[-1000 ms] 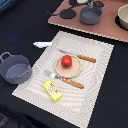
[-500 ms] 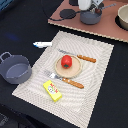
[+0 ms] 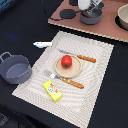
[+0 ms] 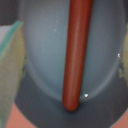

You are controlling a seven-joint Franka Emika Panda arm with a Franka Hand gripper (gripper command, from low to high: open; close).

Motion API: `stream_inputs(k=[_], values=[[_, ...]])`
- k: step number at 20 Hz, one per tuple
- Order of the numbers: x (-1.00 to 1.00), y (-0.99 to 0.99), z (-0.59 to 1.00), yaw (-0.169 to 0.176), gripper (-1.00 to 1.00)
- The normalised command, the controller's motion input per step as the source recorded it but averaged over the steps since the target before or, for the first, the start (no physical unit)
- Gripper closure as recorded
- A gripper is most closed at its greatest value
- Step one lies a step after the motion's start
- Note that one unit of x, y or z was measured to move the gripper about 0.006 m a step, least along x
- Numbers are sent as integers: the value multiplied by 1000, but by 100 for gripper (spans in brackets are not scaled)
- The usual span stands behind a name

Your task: Interact with the objects in diverse but meaningful ways.

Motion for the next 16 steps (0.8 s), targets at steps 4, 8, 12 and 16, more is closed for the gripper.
stream_inputs(k=[4,8,12,16], values=[[-16,-281,1000,3,-100],[0,-729,844,0,-100],[0,-988,256,0,-100],[0,-1000,46,0,-100]])
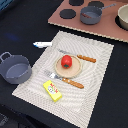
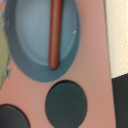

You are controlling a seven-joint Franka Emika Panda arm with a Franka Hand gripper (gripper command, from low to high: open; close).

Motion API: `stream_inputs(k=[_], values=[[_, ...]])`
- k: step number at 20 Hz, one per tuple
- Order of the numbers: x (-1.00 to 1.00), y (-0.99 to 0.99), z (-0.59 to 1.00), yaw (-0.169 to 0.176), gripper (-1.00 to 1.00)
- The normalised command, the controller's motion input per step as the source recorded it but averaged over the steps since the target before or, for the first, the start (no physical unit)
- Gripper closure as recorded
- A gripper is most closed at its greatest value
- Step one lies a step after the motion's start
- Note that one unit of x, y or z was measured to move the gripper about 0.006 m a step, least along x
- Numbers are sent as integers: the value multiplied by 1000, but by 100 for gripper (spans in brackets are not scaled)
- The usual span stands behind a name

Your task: Interact with the objects in diverse but meaningful ways.

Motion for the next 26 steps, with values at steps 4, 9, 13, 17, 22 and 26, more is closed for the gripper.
stream_inputs(k=[4,9,13,17,22,26], values=[[-9,-1000,-30,0,-100],[-77,-1000,-69,0,-100],[-280,-881,-78,26,-100],[-454,-644,-199,93,-100],[-550,-329,-233,169,-100],[-646,-220,-306,173,-100]])
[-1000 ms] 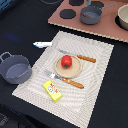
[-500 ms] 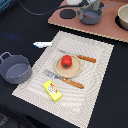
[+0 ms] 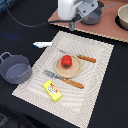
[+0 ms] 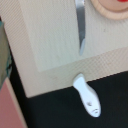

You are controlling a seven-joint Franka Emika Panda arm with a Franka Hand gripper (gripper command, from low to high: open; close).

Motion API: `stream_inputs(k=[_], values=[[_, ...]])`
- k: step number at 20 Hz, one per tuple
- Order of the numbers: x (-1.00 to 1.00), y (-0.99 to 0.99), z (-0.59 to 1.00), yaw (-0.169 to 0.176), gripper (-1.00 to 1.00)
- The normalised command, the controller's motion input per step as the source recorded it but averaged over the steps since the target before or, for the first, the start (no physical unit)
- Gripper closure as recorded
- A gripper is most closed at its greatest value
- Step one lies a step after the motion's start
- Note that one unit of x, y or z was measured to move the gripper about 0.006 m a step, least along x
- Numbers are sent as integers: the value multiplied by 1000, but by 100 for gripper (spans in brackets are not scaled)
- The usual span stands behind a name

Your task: Interact with the objects in diverse but meaningful ways.

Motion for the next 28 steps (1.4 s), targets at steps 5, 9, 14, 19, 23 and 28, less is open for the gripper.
stream_inputs(k=[5,9,14,19,23,28], values=[[-741,-219,-354,144,-100],[-846,-204,-349,120,-100],[-943,-127,-359,86,-100],[-1000,-1,-282,49,-100],[-1000,11,-284,42,-100],[-1000,0,-399,56,-100]])
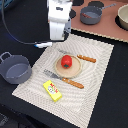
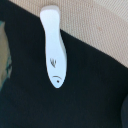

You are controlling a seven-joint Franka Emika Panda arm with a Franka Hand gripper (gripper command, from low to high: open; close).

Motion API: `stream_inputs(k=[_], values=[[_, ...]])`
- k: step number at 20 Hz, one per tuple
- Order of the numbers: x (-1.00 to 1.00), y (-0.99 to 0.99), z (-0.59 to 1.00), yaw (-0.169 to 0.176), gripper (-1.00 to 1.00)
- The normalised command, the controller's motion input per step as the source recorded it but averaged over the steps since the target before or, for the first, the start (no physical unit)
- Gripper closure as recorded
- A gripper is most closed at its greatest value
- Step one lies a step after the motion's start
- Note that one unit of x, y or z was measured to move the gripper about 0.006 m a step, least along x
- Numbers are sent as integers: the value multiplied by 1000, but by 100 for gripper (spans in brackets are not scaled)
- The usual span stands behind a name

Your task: Interact with the objects in diverse but meaningful ways.

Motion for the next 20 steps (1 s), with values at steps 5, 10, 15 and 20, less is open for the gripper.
stream_inputs(k=[5,10,15,20], values=[[-961,-65,-602,71,-100],[-799,-159,-593,78,-100],[-509,-132,-117,41,-100],[-276,-26,14,24,100]])
